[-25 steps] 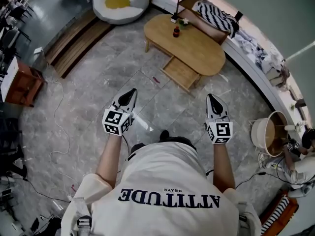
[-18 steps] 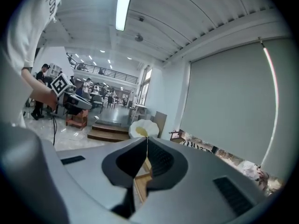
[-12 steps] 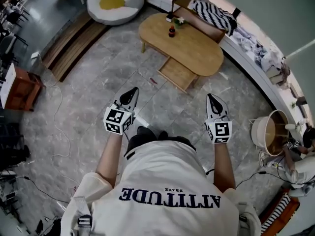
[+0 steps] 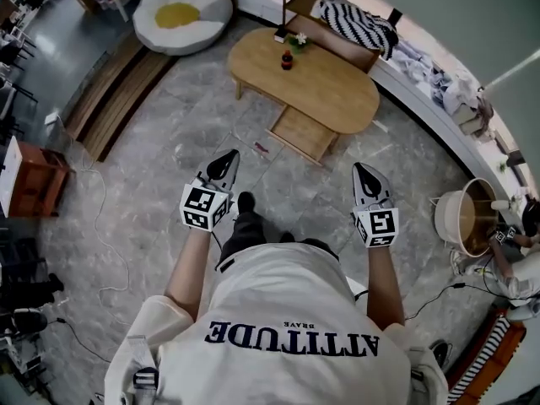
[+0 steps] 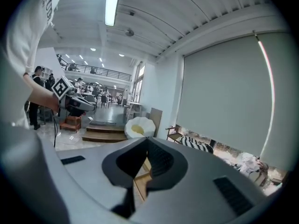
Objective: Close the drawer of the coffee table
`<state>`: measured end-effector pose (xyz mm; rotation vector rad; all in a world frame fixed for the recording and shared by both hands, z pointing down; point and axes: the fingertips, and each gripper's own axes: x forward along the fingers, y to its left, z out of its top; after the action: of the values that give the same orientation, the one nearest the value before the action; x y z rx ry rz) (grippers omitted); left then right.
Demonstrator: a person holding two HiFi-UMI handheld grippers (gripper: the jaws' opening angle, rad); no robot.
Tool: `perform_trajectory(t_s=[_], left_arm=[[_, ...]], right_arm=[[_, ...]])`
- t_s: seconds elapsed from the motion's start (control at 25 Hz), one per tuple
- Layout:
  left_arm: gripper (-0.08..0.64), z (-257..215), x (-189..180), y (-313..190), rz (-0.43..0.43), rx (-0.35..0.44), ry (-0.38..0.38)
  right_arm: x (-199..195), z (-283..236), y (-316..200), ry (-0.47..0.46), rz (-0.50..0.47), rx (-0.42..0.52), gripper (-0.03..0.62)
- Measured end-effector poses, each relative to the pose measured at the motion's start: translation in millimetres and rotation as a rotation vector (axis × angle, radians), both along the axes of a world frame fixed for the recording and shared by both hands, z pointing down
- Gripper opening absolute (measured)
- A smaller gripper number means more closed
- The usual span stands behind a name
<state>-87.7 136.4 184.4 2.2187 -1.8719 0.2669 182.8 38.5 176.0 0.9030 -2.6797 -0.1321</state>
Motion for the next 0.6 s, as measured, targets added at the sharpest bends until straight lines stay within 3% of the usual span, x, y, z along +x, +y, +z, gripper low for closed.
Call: perform_trajectory(t_s=[0.6], left_arm=[[0.021,3,-72,-98,0.209,-0.011,0.022]], right_arm=[[-71,5,-36,-0.001,0.167,-0.047,0.020]])
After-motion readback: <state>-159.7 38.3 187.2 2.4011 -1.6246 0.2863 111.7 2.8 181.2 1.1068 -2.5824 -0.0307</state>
